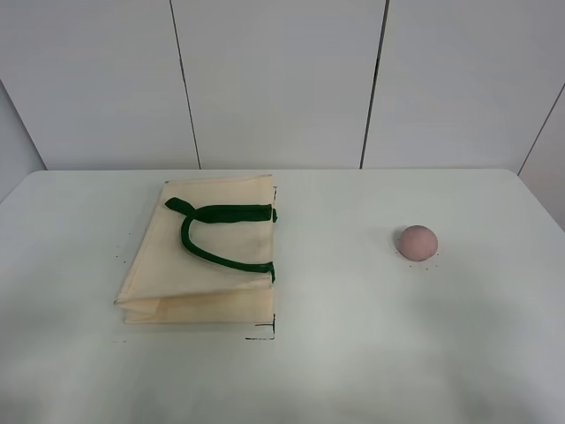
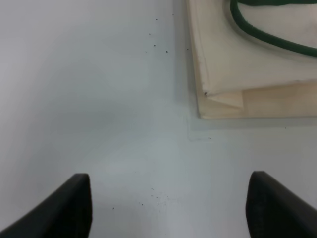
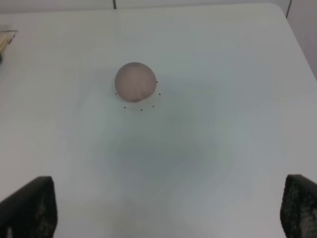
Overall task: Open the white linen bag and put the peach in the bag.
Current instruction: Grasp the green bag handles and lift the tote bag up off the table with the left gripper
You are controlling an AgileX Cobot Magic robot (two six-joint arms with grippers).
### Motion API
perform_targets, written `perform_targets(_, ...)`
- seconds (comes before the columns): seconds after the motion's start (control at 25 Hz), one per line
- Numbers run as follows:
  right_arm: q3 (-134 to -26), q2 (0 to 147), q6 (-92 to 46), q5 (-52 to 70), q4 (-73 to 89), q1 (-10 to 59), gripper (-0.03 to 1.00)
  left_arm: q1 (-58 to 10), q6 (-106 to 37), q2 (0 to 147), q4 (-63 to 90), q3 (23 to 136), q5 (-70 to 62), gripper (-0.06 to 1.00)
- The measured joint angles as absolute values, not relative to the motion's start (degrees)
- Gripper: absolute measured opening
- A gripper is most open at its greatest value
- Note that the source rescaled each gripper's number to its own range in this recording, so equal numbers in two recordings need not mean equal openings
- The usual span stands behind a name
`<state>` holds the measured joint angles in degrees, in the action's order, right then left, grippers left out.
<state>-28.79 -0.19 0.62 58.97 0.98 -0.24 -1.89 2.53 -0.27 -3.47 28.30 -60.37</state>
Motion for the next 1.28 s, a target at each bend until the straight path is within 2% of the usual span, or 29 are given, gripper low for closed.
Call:
perform_targets(0.36,-28.8,-0.2,0.6,59.0,1.0,-0.2,1.00,-1.9,2.5,-0.2,-3.5,28.7,-60.1,1.00)
perform_targets(0.56,-28.8,-0.2,0.6,59.0,1.0,-0.2,1.00,-1.9,2.5,9.5,-3.4,34.0,-59.8,1.00)
perform_targets(0.88,-28.8,-0.2,0.6,59.0,1.0,-0.2,1.00,-1.9,2.5,43.6,-3.4,47.8,-58.1,1.00)
perform_targets(1.28,-28.8,-0.2,0.6,59.0,1.1,-0.2,1.00,-1.9,2.5,88.4,-3.3,76.0,-55.8,1.00)
